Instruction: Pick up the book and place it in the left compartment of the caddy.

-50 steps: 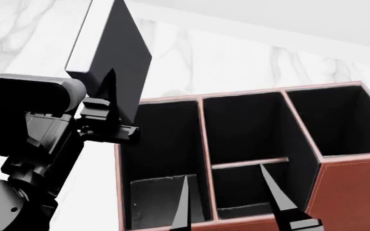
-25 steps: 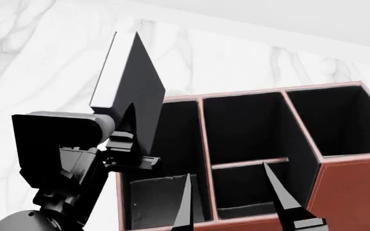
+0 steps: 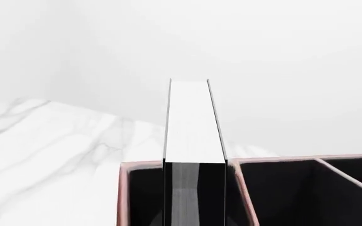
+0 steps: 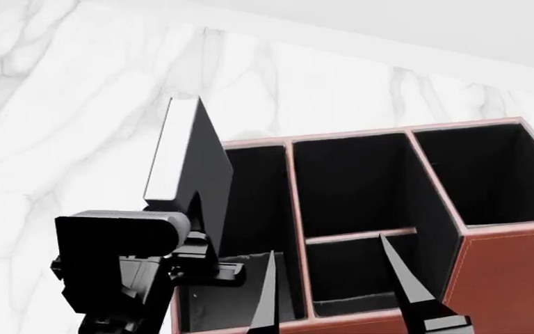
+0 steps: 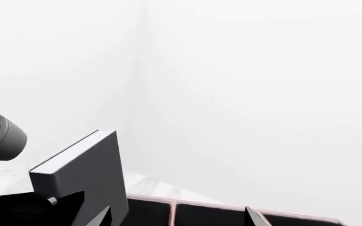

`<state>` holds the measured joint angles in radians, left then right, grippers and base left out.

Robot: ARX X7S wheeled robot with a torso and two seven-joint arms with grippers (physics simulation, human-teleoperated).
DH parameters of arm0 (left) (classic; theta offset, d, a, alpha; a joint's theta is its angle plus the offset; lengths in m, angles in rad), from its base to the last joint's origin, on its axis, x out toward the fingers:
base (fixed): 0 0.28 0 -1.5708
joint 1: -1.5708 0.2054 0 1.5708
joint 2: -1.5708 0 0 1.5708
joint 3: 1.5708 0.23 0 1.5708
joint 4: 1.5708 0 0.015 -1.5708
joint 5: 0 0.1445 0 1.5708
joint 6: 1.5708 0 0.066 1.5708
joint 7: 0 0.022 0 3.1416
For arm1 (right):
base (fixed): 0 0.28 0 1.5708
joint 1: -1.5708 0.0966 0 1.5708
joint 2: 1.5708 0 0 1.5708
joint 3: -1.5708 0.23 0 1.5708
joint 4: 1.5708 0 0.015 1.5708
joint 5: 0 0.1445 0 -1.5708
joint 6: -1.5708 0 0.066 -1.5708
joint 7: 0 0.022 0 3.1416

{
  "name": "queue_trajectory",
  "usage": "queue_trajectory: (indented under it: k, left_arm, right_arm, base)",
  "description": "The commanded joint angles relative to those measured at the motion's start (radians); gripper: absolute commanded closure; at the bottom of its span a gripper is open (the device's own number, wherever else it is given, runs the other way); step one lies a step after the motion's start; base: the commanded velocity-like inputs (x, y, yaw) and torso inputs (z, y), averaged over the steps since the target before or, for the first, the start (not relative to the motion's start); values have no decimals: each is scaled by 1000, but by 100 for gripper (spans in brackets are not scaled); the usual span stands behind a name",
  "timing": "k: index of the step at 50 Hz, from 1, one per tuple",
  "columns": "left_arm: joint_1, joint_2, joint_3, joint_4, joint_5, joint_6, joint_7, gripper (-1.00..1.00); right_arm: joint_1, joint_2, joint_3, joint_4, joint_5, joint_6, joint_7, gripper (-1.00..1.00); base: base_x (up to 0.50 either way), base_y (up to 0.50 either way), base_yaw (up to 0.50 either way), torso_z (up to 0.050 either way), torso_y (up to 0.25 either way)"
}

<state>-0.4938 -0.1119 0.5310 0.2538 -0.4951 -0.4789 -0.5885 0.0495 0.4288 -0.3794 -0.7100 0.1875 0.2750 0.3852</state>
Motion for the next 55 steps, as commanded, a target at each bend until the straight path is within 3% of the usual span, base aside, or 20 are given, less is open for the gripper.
queue_trajectory:
  k: [1, 40, 49, 55]
  left_arm:
    - [5, 19, 42, -51, 84, 85, -19, 100]
    - [-40, 98, 206, -456, 123, 351, -72, 100]
    - [-65, 99, 252, -486, 91, 368, -129, 100]
    - [-82, 88, 276, -445, 53, 301, -169, 100]
  right_arm:
    - [1, 2, -1, -1, 2, 0, 3, -100]
    - [8, 8, -3, -5, 12, 2, 12, -100]
    - [7, 9, -6, 0, 11, -3, 13, -100]
    - [9, 10, -9, -1, 12, -2, 13, -100]
  base:
    - [0, 0, 0, 0, 0]
    - [0, 0, 0, 1, 2]
    - [0, 0, 0, 0, 1]
    - [0, 0, 0, 0, 2]
